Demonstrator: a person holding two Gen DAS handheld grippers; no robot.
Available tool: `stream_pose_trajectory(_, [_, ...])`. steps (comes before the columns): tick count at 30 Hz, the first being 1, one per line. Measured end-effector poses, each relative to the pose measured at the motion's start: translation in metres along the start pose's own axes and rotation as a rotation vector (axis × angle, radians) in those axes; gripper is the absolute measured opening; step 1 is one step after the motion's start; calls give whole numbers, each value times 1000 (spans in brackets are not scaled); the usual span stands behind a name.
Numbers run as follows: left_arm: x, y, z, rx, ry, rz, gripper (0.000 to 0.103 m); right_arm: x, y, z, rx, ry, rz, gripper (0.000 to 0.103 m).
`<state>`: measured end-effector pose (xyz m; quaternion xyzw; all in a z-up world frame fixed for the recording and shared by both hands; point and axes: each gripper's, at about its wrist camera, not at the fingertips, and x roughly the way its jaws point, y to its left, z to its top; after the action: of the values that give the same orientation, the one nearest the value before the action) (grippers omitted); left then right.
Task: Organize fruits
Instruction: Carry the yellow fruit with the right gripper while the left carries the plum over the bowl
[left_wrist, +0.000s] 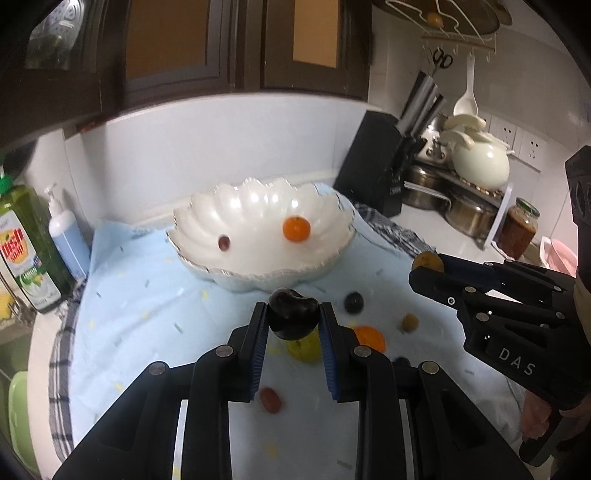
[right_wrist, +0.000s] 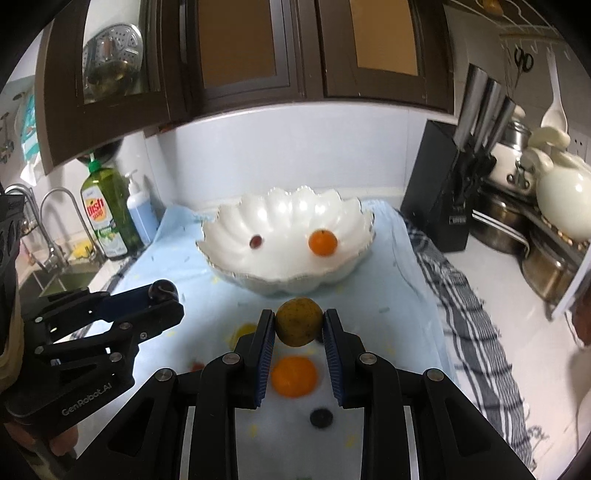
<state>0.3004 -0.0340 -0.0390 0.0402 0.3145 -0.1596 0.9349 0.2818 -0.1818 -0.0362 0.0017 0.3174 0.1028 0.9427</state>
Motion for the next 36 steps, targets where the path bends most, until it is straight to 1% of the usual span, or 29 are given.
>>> stream_pose_trajectory(4, [-4,6,12,11,-46,10,28,4,4,11,-14,-25,0,28])
stream_pose_trajectory(7, [-5,10,21,37,-77,35,28,8,7,19,-22,-39,3,28])
stream_pose_trajectory(11, [0,16,32,46,-88,52,28,15,10,30,-31,-57,5,28])
stream_pose_trajectory(17, [18,27,49,46,-56,62,28,34,10,49,-32,-55,20,28])
stream_pose_trajectory(21, [33,33,59,58,-42,70,28,53,8,59,-32,-28,27,28])
stream_pose_trajectory(27, [61,46,73,42,2,72,28,83,4,73,-36,19,29,28])
stream_pose_trajectory(36, [116,65,85,1,131,79,28,132,-8,85,-44,126,21,28])
